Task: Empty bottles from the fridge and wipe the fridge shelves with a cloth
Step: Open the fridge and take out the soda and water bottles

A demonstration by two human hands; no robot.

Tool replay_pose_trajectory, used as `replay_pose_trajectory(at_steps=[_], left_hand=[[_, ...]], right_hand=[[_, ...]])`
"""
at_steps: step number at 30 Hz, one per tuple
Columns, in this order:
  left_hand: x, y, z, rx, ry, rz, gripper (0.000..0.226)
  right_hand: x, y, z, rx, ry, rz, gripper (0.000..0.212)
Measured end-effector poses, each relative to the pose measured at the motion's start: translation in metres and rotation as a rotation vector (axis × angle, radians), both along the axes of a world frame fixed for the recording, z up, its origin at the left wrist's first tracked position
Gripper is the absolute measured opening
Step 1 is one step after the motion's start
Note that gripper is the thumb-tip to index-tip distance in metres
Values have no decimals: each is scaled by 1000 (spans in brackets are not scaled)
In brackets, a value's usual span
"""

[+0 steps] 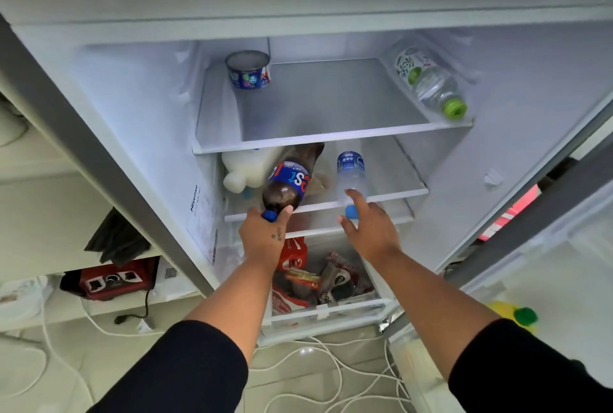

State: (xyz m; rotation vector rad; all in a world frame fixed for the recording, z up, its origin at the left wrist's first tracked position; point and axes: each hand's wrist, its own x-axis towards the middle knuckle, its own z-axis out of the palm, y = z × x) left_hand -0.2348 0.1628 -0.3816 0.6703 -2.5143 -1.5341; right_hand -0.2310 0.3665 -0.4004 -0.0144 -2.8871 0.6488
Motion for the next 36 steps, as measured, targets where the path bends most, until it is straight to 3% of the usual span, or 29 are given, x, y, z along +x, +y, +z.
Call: replay_pose_trajectory(at_steps=[2, 6, 14, 18, 23, 28, 32, 36], left_hand=[[6, -4, 2, -23, 44, 3, 36], [24, -11, 14, -89, 186, -46, 31], [47, -40, 83, -486, 381, -101, 37], [56, -41, 120, -466, 430, -175, 37], [64, -35, 161, -416, 478, -259, 33], [88, -40, 186, -404, 295, -343, 33], [139, -45, 197, -389, 152, -534, 27], [192, -30, 215, -498, 107, -760, 33]], right_hand=[[-4, -7, 4, -123, -36, -68, 55], [-3, -11, 8, -68, 23, -85, 46], [32, -11, 52, -105, 313, -183, 36], [45, -13, 90, -100, 354, -188, 29], [61, -14, 144, -35, 266, -160, 24], [114, -12, 189, 78, 103, -252, 34], [188, -16, 204, 199, 31, -330, 39], [268, -18, 212, 219, 38, -474, 39]])
